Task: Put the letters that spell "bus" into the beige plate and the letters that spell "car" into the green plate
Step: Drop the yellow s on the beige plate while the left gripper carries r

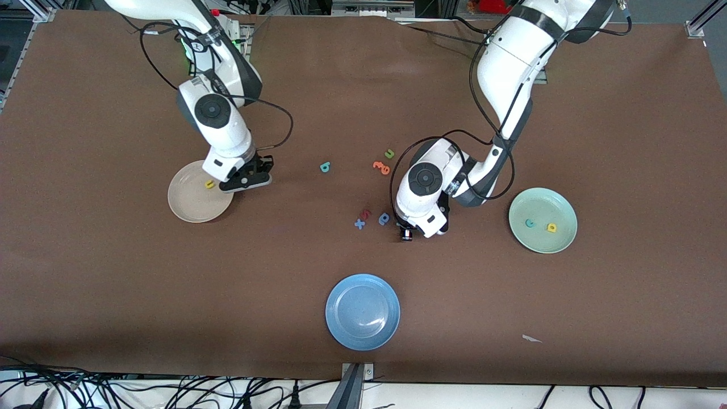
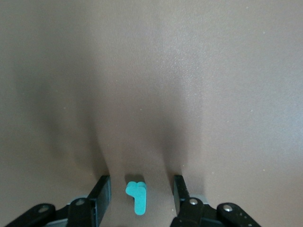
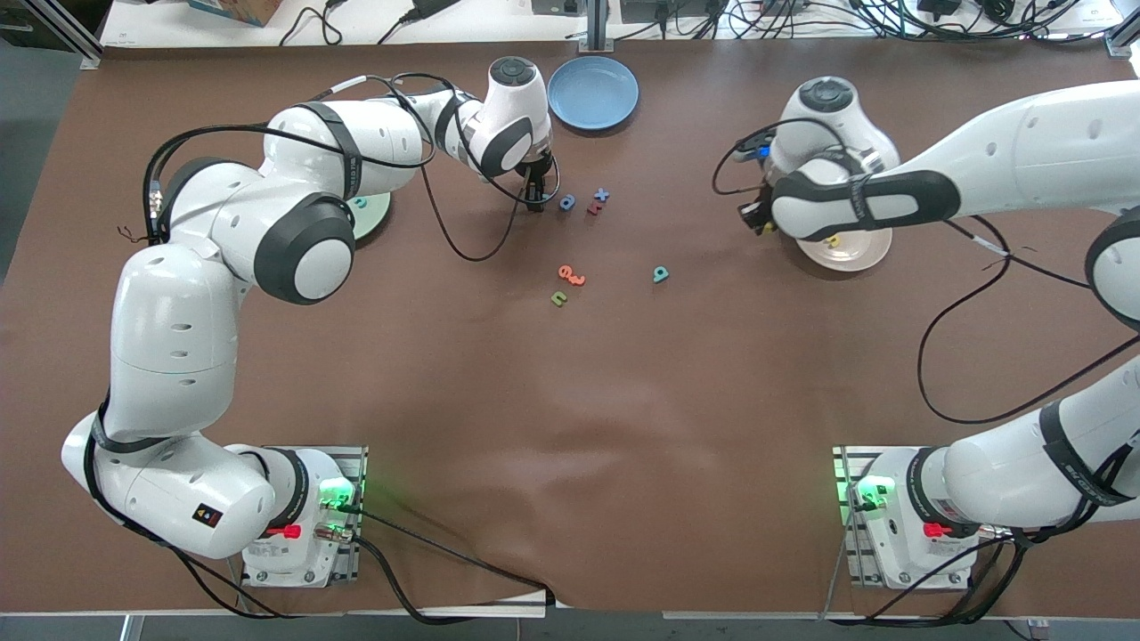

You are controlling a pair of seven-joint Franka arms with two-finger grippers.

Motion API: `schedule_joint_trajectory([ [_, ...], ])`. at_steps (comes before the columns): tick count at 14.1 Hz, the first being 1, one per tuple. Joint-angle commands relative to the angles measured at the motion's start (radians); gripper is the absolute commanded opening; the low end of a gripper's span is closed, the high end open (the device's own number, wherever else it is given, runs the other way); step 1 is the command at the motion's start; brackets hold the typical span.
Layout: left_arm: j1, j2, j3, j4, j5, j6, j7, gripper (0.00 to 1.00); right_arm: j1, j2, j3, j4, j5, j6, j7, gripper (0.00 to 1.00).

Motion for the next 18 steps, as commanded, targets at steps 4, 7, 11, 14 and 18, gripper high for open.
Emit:
schedule_joint_trajectory([
  [4,-0.023,0.022,0.009,0.03,0.036,-0.007,-0.071,0.5,-0.143,-0.025,0.009,-0.019,-0.003,-0.022,-0.234,0.15],
  [7,-0.025,0.022,0.009,0.03,0.037,-0.007,-0.085,0.44,-0.179,-0.013,0.009,-0.021,-0.003,-0.022,-0.28,0.2],
  [11,-0.026,0.022,0.009,0.028,0.037,-0.007,-0.085,0.33,-0.186,-0.011,0.009,-0.021,-0.002,-0.024,-0.284,0.44],
  [14,-0.025,0.024,0.01,0.028,0.039,-0.007,-0.085,0.19,-0.186,-0.011,0.009,-0.021,-0.002,-0.024,-0.281,0.54],
  [18,-0.02,0.024,0.009,0.03,0.108,-0.009,-0.074,0.03,-0.186,-0.011,0.014,-0.021,0.012,-0.028,-0.246,0.58],
])
